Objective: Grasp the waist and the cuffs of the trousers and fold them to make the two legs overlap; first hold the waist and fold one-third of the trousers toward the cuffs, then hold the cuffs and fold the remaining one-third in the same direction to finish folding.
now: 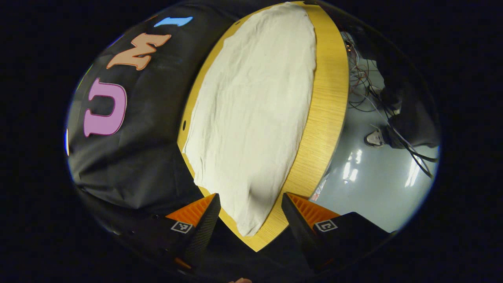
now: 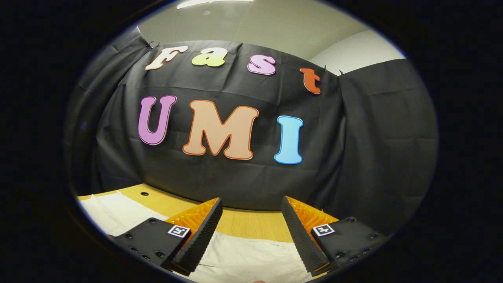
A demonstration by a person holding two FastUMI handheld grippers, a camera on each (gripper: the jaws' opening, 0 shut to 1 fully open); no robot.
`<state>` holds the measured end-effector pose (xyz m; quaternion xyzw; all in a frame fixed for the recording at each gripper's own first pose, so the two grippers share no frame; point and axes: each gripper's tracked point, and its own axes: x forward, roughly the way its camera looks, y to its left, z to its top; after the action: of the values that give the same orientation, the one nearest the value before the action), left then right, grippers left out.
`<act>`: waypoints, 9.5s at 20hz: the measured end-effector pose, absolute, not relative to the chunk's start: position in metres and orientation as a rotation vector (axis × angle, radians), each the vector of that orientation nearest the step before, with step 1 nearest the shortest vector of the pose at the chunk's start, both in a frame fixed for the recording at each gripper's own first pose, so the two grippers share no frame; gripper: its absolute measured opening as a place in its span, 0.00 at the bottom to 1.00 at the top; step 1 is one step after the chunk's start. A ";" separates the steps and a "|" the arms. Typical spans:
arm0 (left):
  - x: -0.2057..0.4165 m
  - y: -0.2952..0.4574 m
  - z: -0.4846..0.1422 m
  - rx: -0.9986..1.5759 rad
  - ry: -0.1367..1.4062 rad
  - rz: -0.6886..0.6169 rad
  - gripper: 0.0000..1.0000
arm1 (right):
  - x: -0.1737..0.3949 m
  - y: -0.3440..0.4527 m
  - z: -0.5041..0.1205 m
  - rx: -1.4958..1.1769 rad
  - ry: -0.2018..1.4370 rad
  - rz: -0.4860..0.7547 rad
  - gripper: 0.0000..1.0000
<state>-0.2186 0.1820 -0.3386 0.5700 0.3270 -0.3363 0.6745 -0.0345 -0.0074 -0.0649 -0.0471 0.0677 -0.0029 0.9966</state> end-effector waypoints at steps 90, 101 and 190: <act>0.126 0.126 -0.284 1.078 0.649 -0.241 0.00 | 0.075 -0.107 -0.292 -0.944 0.573 0.107 0.07; 0.167 0.086 -0.361 0.978 0.658 -0.358 0.02 | 0.105 -0.074 -0.359 -0.721 0.720 0.048 0.64; 0.051 0.180 -0.358 -0.094 0.788 0.069 0.96 | -0.025 -0.023 -0.117 -0.297 0.711 0.608 0.98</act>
<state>0.0510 0.1799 -0.3584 -0.0459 0.3834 0.0335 0.9218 -0.0245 -0.0229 -0.1172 -0.1428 0.3414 0.2920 0.8819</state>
